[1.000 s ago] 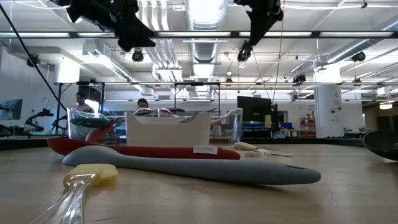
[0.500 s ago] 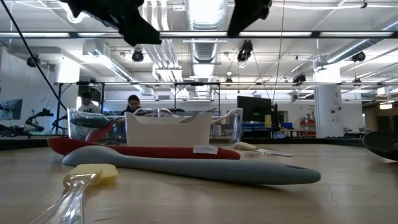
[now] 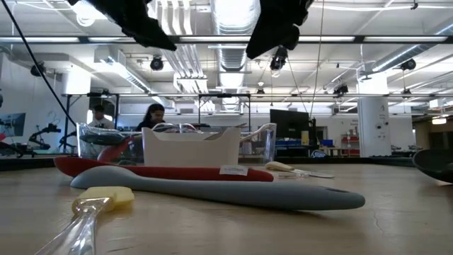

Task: Pick & Place Kitchen Items
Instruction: Put the yellow spatula into the right transparent bin

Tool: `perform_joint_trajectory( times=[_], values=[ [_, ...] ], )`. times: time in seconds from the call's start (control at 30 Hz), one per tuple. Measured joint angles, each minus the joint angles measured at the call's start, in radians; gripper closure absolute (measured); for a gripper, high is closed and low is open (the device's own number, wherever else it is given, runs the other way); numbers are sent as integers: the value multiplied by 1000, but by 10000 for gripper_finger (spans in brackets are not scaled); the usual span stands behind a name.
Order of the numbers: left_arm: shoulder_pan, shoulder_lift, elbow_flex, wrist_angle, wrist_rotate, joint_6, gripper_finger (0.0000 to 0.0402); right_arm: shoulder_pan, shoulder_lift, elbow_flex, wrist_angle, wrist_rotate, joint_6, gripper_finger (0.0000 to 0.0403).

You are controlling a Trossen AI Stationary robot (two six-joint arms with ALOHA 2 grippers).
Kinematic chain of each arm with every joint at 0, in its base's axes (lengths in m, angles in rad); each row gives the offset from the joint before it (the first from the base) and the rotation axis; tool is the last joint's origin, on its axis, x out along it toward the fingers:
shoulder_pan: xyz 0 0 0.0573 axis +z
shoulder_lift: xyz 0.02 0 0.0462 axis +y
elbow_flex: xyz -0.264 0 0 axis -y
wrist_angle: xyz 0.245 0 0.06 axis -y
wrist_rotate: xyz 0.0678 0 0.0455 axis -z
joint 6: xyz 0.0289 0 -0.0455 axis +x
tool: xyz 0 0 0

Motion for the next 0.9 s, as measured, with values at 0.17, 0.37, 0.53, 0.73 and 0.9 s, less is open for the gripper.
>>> perform_joint_trajectory(
  times=[0.17, 0.37, 0.53, 0.73, 0.9],
  values=[
    [-1, 33, -50, -17, -5, -92, 159, 15, 0, 0, -15, 2, -1, 351],
    [-42, 67, -119, -62, 1, -221, 166, 16, 0, -4, -61, 54, -1, 351],
    [-101, 71, -148, -67, -4, -278, 175, 15, 0, -4, -47, 108, -18, 351],
    [-216, 77, -159, -67, -5, -280, 195, 21, 0, -4, -33, 108, 0, 351],
    [-344, 89, -160, -42, -5, -291, 202, 24, 0, -4, -27, 108, 3, 351]
  ],
)
